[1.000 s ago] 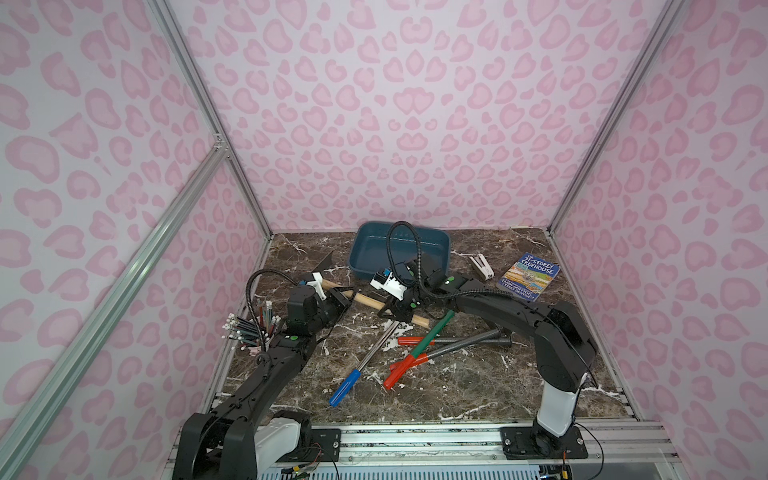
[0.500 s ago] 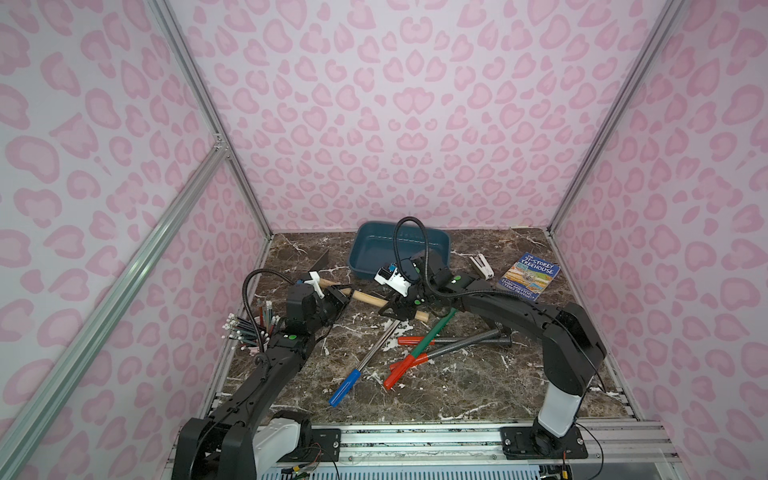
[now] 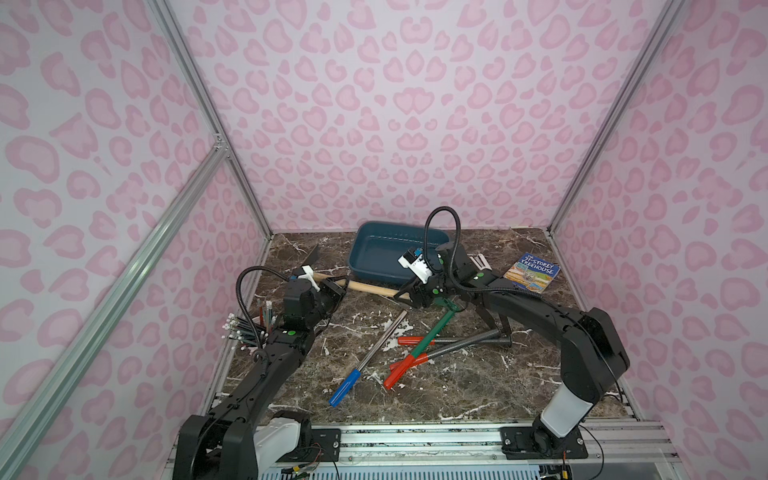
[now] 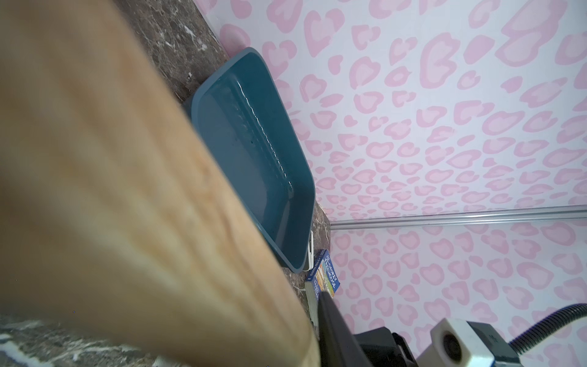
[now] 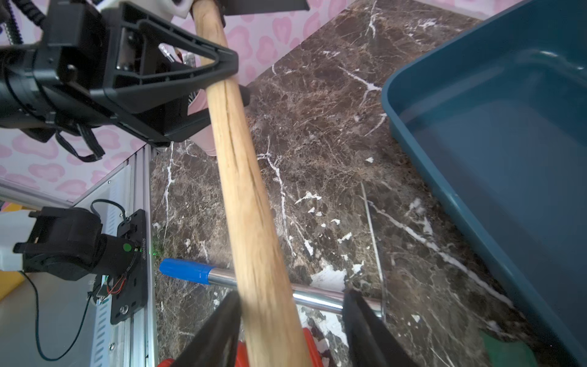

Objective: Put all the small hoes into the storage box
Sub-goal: Pick up the hoe from the center of the board, then adjust the storage box at the center of the board.

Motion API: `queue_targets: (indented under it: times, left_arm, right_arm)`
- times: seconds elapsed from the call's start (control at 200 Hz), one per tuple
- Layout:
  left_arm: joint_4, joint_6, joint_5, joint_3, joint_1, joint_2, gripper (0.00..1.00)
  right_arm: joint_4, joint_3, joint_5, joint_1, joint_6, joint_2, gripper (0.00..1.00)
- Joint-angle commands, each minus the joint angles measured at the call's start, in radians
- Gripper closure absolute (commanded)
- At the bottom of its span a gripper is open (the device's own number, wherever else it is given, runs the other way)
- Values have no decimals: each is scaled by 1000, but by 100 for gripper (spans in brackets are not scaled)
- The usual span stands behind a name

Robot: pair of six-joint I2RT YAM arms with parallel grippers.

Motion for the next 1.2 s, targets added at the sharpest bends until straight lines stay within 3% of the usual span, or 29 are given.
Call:
queue_targets:
  times: [0.0,0.58,0.87,1.195]
  left_arm:
    - [70,33,74,19,3,-2,95]
    - [72,59,85,33,21,8,95]
    - [66,79,100,53,22,6,95]
    - [74,95,114,57,21,13,95]
  right_arm:
    - [58,4,160,-32,46,-2,44]
    - [42,47,441,-176,292,31,47]
    - [-162,300,591,-201,335,200,49]
    - [-335,541,678,-202,356,388,48]
